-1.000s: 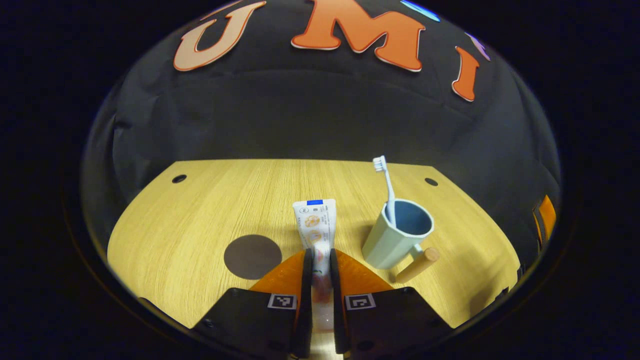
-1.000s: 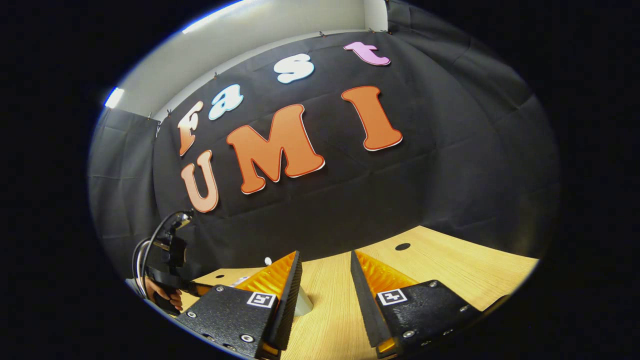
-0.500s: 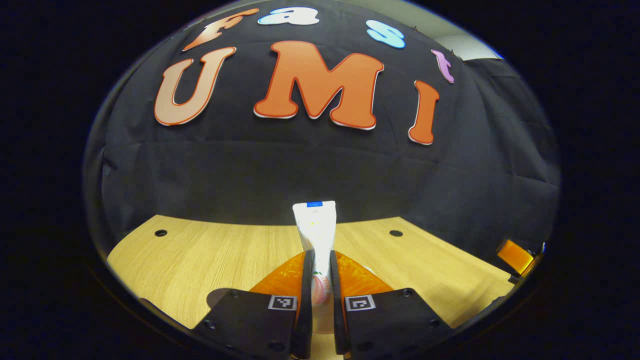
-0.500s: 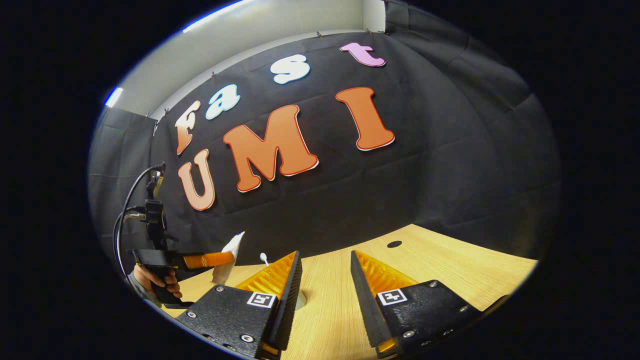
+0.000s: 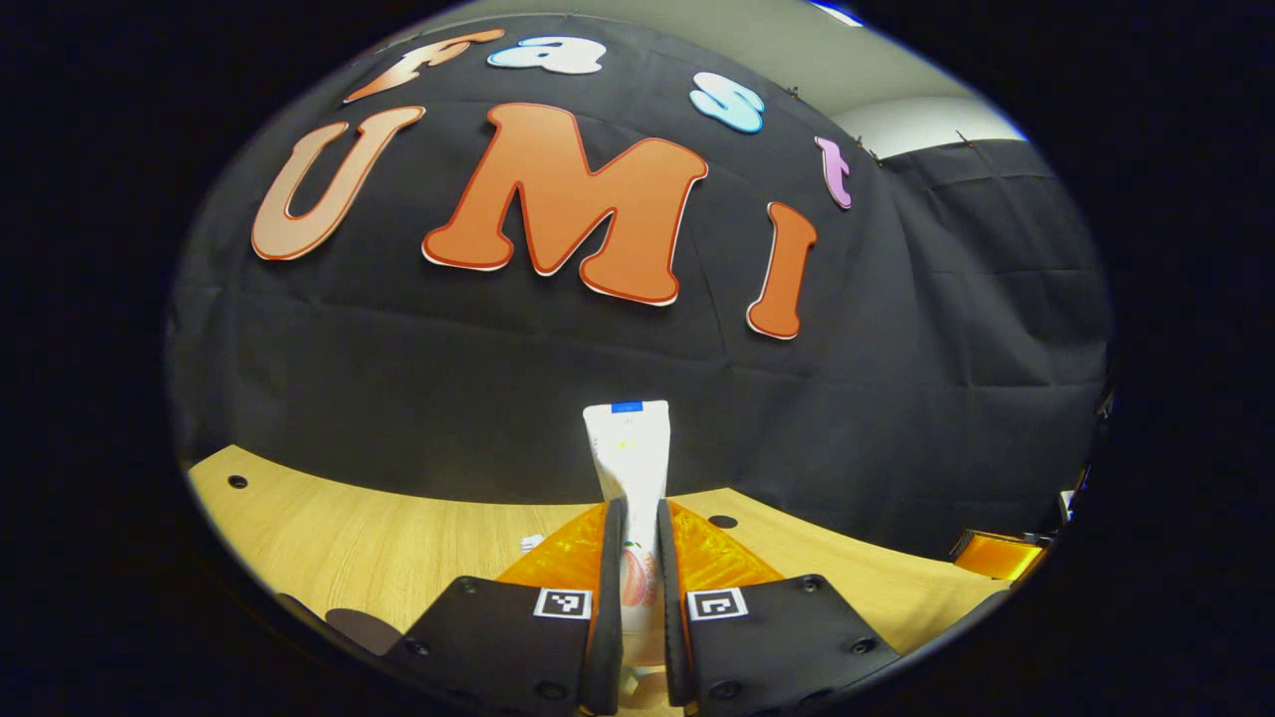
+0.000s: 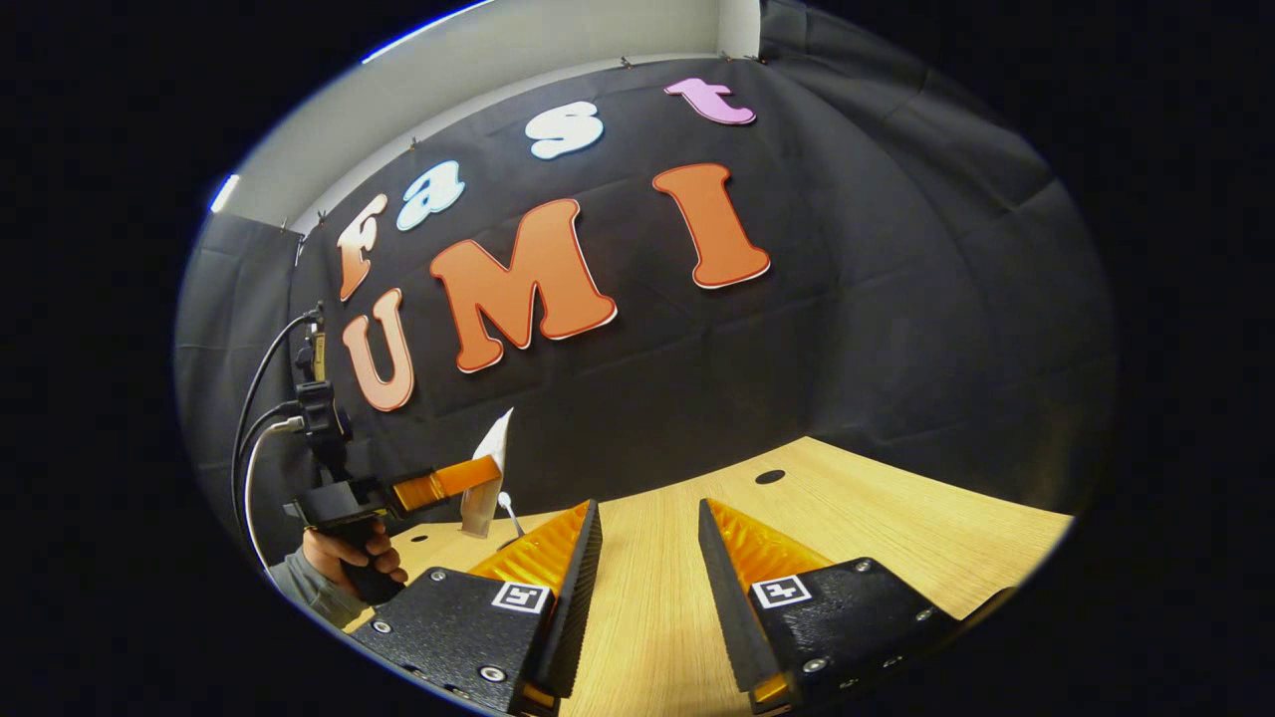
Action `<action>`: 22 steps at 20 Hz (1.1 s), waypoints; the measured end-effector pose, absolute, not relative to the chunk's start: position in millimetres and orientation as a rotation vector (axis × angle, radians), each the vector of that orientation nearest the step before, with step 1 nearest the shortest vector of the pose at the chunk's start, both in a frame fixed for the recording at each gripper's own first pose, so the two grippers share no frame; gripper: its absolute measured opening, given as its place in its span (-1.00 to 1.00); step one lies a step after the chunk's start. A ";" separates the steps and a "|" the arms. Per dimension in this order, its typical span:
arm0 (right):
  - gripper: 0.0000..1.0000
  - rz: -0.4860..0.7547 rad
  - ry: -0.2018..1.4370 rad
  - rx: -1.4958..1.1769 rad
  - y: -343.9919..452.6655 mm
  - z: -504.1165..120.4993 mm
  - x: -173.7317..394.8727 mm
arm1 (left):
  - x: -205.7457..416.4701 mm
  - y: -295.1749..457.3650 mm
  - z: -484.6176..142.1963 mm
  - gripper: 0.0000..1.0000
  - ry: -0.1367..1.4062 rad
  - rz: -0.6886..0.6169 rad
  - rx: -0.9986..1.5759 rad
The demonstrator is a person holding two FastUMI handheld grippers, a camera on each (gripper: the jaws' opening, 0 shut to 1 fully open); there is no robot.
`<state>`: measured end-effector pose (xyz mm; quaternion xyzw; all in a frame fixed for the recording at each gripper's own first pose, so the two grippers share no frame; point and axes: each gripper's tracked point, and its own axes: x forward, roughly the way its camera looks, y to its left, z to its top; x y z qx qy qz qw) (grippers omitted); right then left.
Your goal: Put the toothbrush and toothpaste on the desktop into the cup, then pick up the cup and place it on the coaster on the desktop.
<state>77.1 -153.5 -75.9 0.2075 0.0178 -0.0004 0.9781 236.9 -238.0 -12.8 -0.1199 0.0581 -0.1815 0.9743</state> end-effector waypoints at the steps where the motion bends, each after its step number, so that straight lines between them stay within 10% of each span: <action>1: 0.19 -0.002 0.040 0.418 -154.6 -78.0 77.6 | 240.0 -241.3 -14.2 -0.58 0.109 -0.377 -0.244; 22: 0.19 0.056 0.093 0.381 -112.9 -76.9 86.2 | 231.8 -235.8 -65.3 -0.47 0.141 -0.411 -0.218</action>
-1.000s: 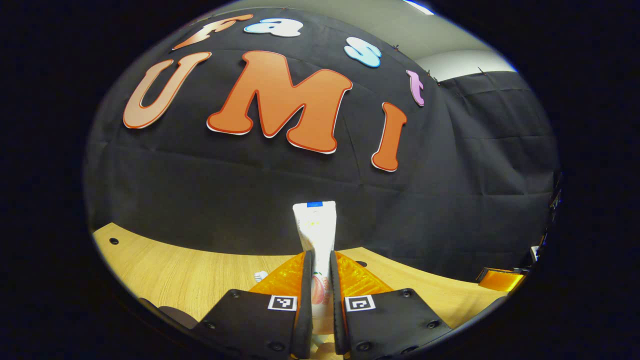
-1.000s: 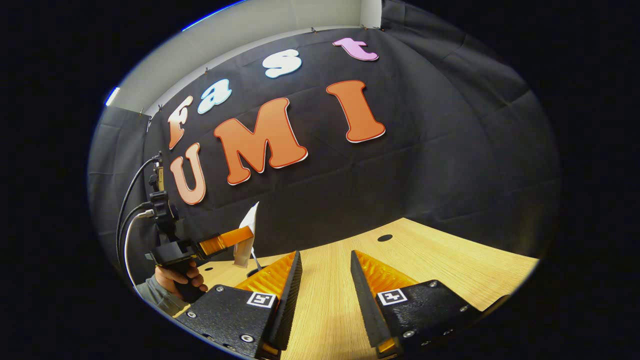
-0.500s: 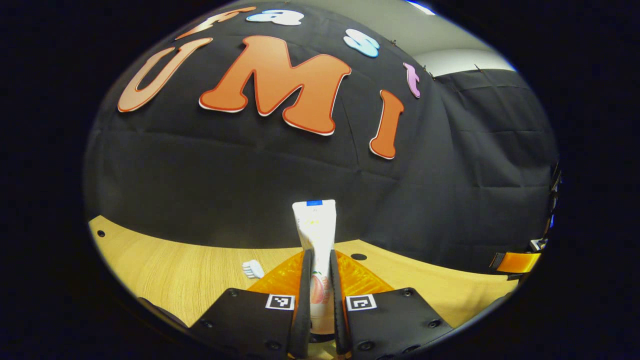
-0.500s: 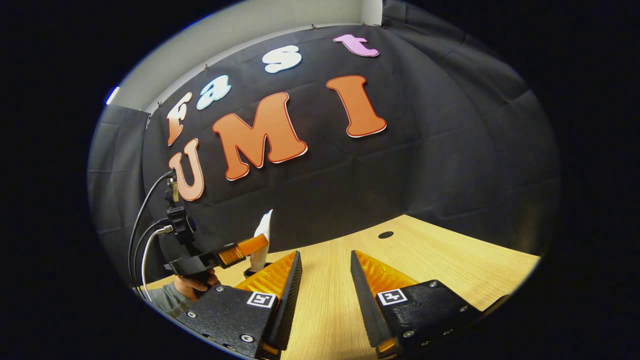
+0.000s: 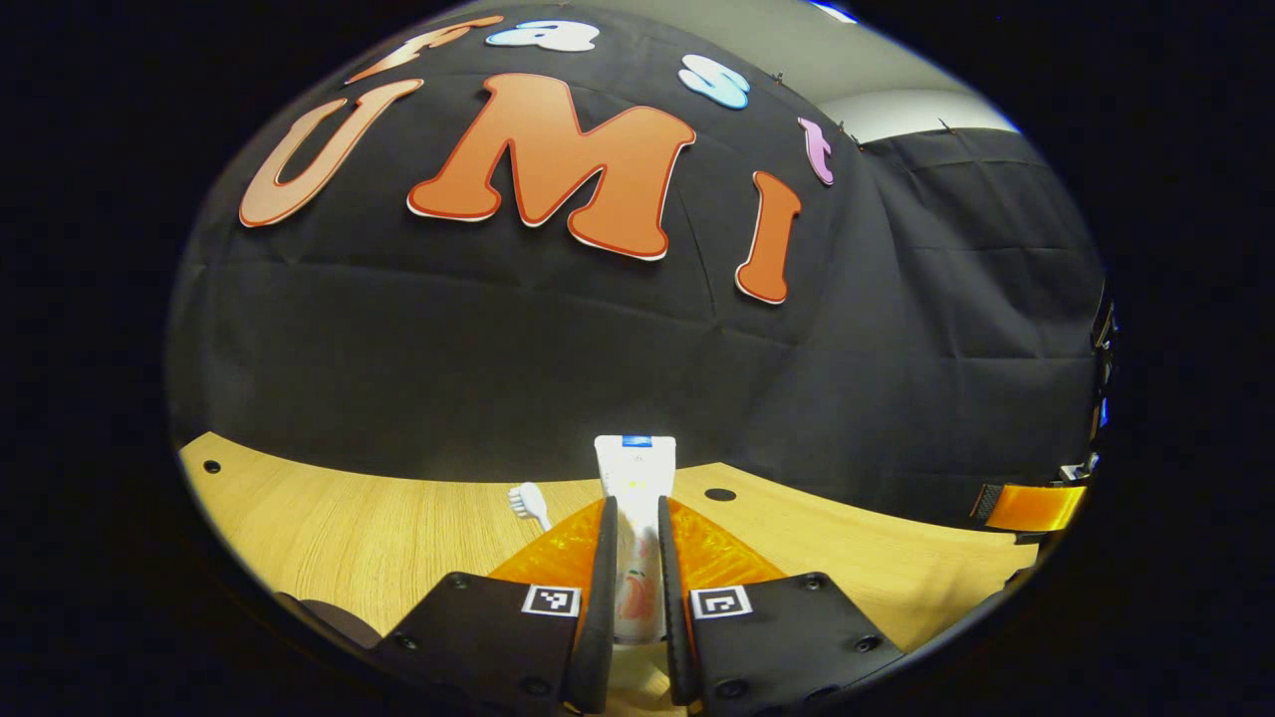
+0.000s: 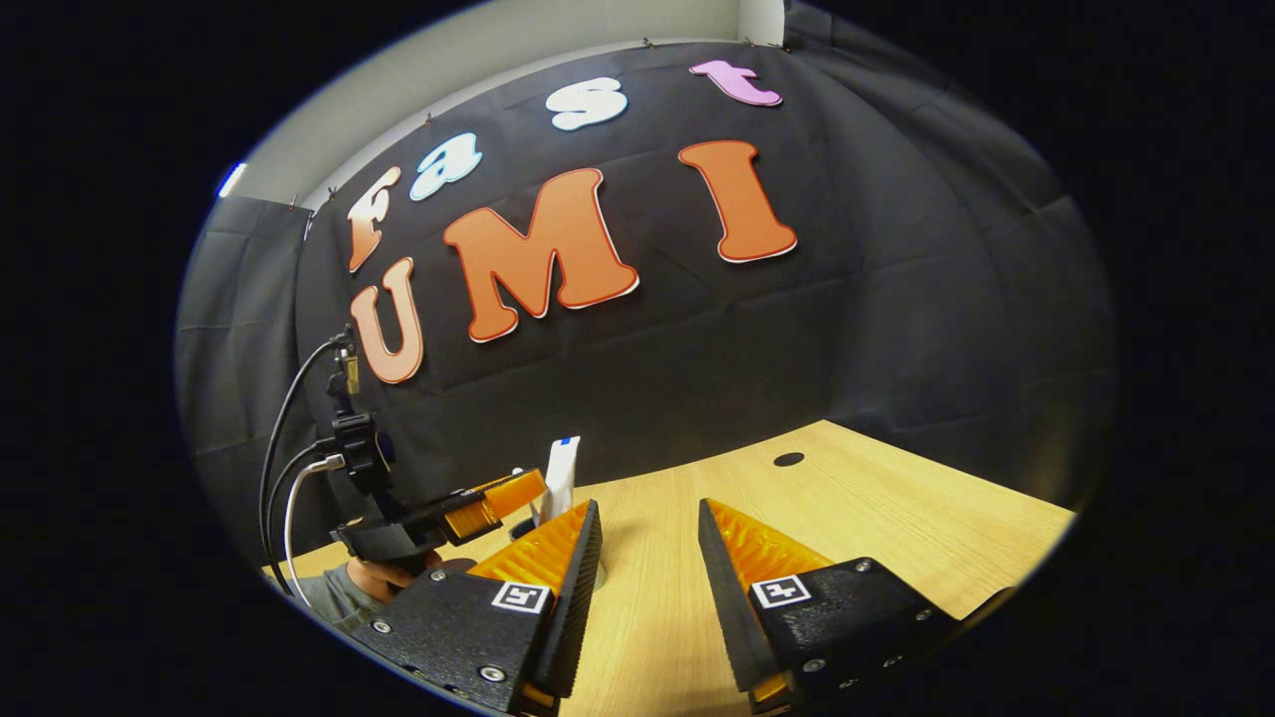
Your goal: Put the toothbrush and toothpaste on the desktop into the cup, then pick up the cup and place it on the coaster on the desktop.
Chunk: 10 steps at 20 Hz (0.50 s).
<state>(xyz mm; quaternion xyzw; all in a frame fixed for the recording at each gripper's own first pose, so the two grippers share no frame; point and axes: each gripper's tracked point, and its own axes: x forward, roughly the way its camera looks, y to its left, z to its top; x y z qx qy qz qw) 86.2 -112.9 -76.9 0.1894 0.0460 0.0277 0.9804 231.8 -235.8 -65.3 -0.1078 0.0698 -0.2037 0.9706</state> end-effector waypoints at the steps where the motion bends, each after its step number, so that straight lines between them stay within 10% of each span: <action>1: 0.19 0.064 0.096 0.377 -106.8 -74.4 86.1 | 225.2 -233.0 -60.3 -0.48 0.136 -0.416 -0.220; 10: 0.19 0.133 0.210 0.349 -43.8 -67.8 100.2 | 161.6 -168.9 -21.4 0.60 0.092 -0.341 -0.136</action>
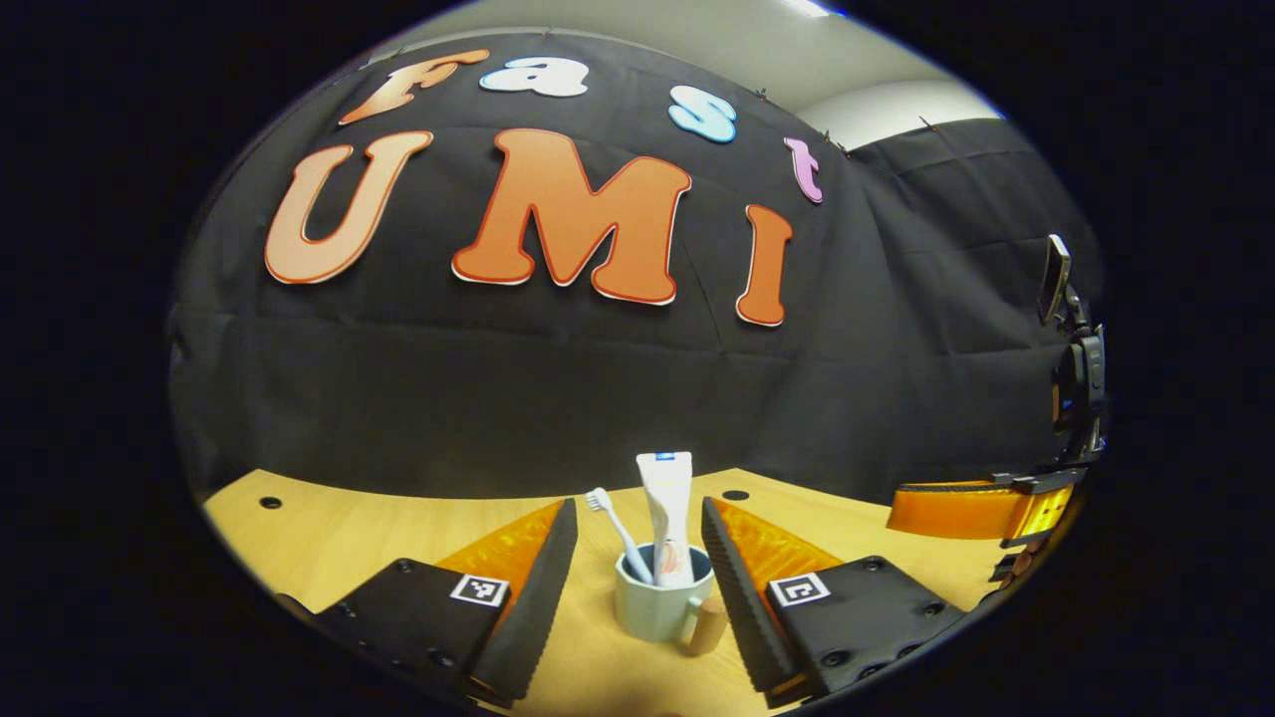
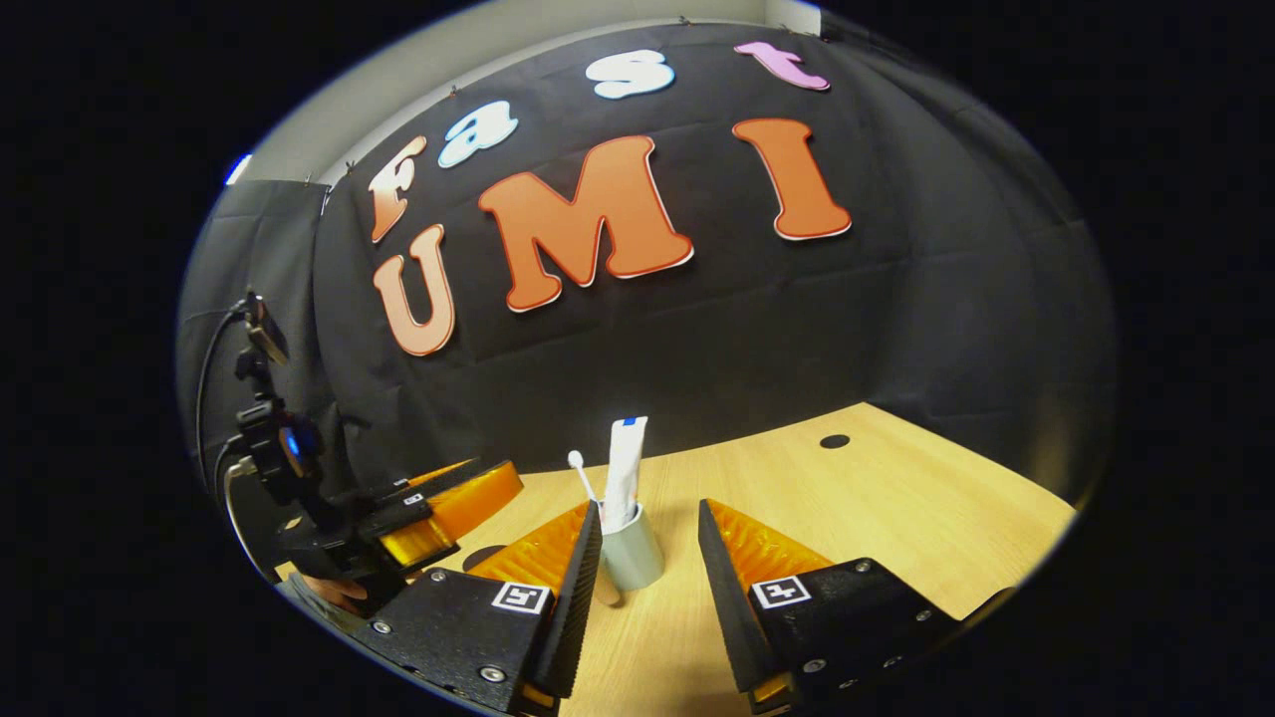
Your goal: Put the toothbrush and toothpaste on the desktop into the cup, then pick up the cup and place it on the coaster on the desktop.
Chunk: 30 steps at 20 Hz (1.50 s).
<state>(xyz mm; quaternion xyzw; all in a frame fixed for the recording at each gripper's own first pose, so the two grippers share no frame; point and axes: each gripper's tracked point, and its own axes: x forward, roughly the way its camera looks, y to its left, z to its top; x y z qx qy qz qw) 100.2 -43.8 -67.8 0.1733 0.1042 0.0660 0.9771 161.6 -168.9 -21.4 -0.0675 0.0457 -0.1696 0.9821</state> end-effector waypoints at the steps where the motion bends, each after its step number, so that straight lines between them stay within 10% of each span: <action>1: 0.19 0.145 0.237 0.347 -35.1 -71.7 102.8 | 154.8 -160.0 -18.4 0.70 0.096 -0.334 -0.132; 30: 0.19 0.141 0.994 0.002 56.7 -172.5 159.1 | 57.7 7.2 -83.8 0.86 0.198 -0.144 -0.273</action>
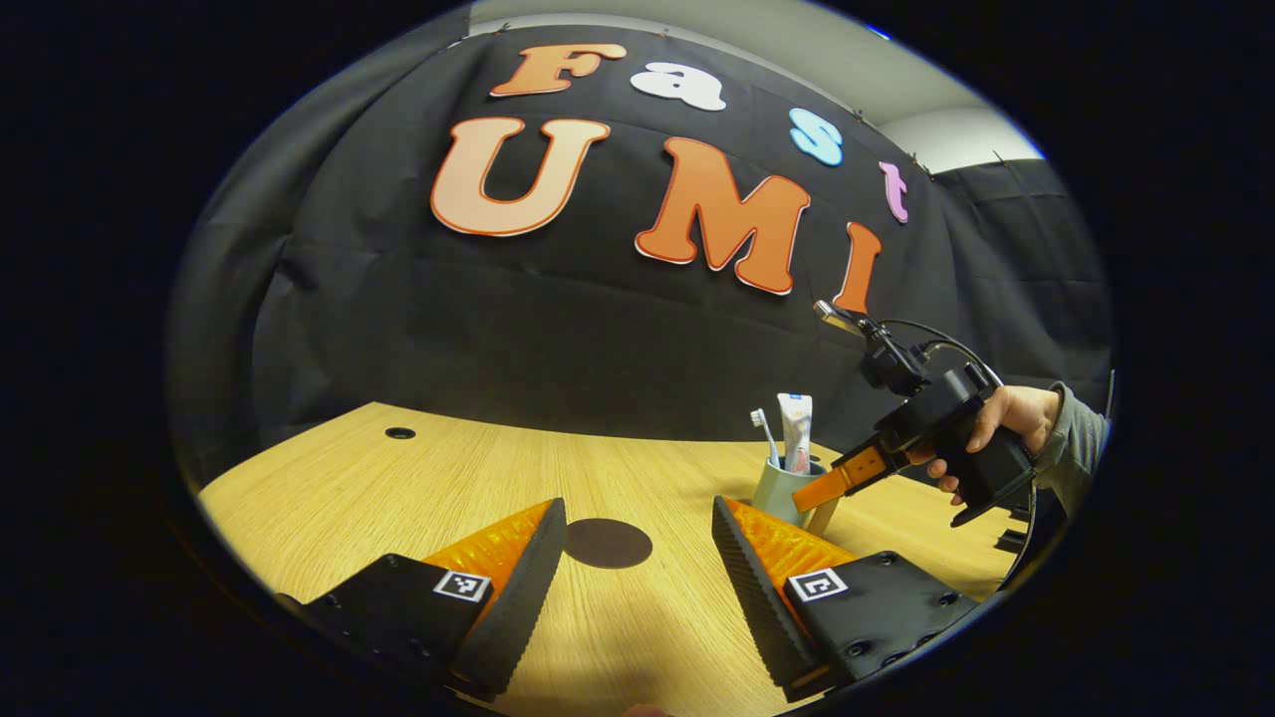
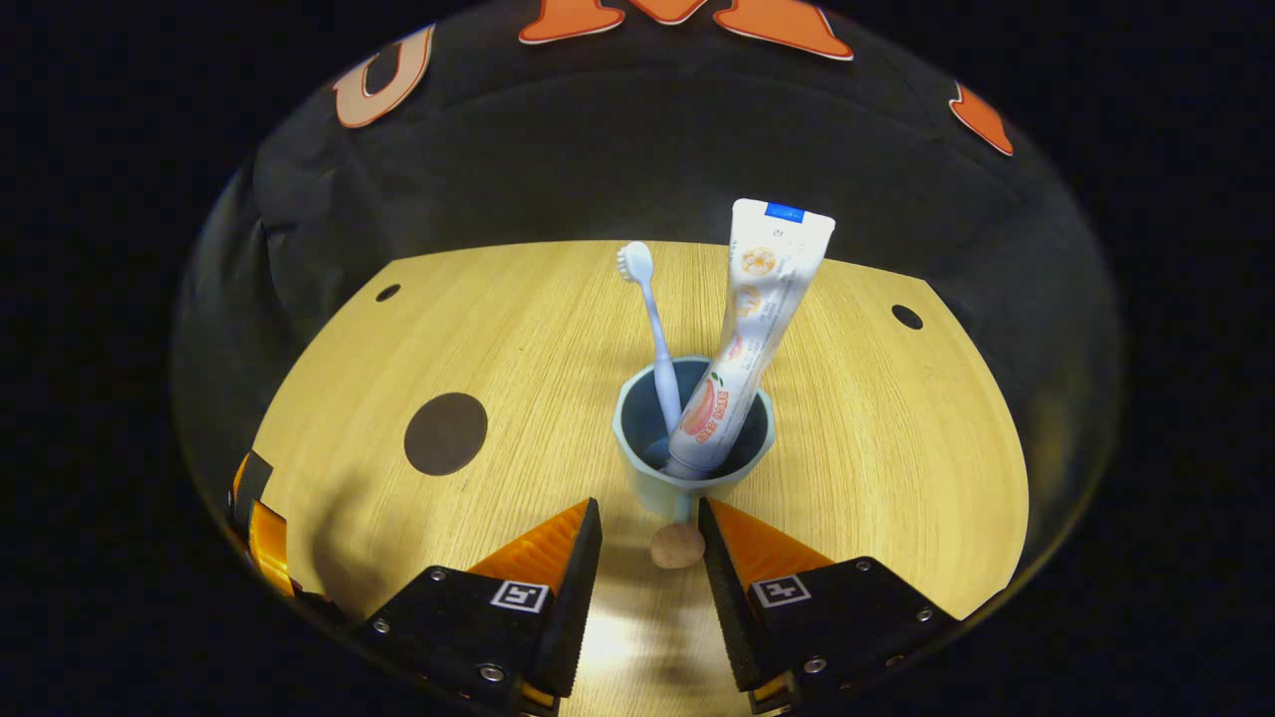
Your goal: Put the toothbrush and toothpaste on the desktop into the cup, then pick up the cup and place it on the coaster on the desktop.
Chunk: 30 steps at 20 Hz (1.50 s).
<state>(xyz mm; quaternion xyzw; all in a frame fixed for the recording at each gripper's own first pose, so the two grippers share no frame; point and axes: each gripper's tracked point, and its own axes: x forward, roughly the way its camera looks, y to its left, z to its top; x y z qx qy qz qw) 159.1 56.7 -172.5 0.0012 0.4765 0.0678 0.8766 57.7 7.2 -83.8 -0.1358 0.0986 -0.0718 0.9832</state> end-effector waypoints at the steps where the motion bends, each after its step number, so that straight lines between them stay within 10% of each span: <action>1: 0.19 0.140 1.010 -0.025 57.3 -175.1 159.3 | 57.8 10.1 -86.0 0.86 0.202 -0.139 -0.286; 9: 0.14 0.075 1.169 -0.078 50.1 -199.1 148.0 | 50.8 28.1 -98.0 0.94 0.217 -0.118 -0.321; 14: -0.48 0.063 1.156 0.018 53.1 -199.6 147.3 | 49.7 39.0 -103.4 0.92 0.231 -0.094 -0.340; 30: -0.65 0.157 1.026 -0.093 62.1 -184.5 157.7 | 42.0 43.3 -105.9 0.94 0.254 -0.061 -0.388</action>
